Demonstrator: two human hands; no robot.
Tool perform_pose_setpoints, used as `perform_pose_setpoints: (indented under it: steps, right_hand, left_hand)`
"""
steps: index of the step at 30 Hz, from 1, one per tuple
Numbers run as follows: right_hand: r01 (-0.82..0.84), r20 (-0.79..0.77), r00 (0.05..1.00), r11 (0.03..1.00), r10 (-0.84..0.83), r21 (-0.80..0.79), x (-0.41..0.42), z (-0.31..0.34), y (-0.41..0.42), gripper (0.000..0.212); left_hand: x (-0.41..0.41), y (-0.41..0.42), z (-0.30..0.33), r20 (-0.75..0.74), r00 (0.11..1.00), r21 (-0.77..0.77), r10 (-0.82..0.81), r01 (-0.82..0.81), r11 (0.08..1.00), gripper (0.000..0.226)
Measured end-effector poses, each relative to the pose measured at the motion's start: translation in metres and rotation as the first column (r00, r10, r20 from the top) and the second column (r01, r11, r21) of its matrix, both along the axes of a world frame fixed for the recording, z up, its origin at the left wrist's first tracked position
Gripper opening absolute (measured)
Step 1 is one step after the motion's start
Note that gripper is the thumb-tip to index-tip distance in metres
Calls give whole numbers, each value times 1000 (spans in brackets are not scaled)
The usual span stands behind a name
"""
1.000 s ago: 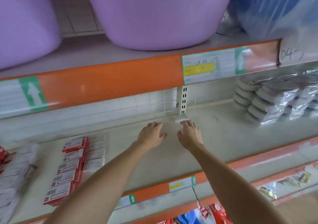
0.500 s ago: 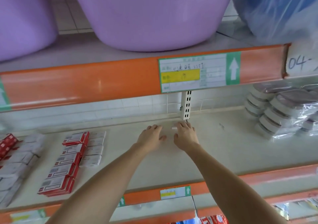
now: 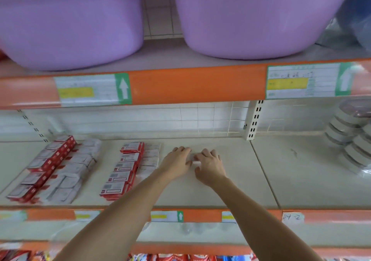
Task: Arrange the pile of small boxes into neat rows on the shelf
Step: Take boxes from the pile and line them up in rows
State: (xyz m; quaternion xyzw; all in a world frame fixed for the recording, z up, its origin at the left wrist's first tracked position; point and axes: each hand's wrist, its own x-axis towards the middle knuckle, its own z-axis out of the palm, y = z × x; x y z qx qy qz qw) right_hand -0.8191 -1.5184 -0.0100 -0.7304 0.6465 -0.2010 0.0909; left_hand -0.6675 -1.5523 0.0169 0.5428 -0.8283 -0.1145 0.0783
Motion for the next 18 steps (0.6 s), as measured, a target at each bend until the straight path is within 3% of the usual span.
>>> perform_pose_setpoints:
  steps: [7,12,15,18]
  right_hand:
    - [37,33,999,995,-34,-95,55,-6,33,43]
    - [63,41,997,993,-59,-99,78,-9,64,47]
    - [28,122,992,995,-17,-94,82,-13,79,48]
    - [166,214,966,982,-144,-89,79,-7,96,48]
  left_hand:
    - [58,12,-3,6,999,-2,-50,50,999,46]
    - [76,25,-10,42,976,-3,-214,215,977,40]
    - [77,35,-12,33,965,-10,-259,259,966,36]
    - [80,46,-19,48,960,-53,-277,279,959,29]
